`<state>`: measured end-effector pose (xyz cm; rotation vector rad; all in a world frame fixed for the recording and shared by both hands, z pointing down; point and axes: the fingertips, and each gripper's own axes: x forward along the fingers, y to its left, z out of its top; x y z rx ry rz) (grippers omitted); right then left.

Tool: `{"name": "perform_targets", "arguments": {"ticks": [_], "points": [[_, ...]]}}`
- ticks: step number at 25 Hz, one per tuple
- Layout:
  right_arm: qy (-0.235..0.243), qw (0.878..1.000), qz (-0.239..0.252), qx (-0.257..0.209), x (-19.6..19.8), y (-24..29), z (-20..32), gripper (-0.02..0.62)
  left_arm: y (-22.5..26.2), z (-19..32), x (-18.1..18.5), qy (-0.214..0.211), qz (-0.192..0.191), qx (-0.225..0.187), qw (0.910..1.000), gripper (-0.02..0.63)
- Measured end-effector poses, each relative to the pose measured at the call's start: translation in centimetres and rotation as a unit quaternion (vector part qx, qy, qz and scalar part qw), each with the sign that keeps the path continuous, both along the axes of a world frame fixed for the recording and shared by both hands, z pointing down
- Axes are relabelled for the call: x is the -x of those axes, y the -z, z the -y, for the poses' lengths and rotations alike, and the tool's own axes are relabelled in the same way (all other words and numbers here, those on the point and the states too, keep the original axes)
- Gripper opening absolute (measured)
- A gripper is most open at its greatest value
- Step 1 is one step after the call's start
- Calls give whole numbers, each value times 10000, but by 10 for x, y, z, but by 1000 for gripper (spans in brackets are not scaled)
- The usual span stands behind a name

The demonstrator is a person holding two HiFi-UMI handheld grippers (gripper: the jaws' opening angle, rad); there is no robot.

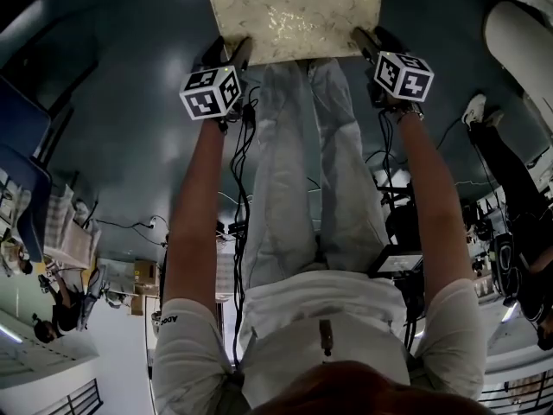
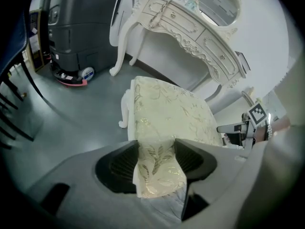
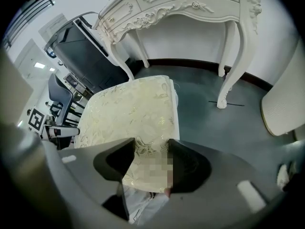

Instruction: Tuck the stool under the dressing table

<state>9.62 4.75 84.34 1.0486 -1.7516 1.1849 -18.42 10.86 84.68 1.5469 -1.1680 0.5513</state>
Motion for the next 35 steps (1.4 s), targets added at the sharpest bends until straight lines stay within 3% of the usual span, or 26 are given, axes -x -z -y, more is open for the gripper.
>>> {"name": "perform_targets", "arguments": {"ticks": [5, 18, 35], "points": [[-270, 9996, 111, 5, 17, -4, 21, 233, -1, 47, 21, -300, 141, -227, 9992, 253], [-940, 9944, 221, -438, -6, 12, 109, 233, 17, 171, 1, -781, 321, -720, 9938, 253], [-1043, 9930, 281, -468, -9, 4, 217, 235, 11, 280, -2, -837, 575, -580, 9931, 252]]}}
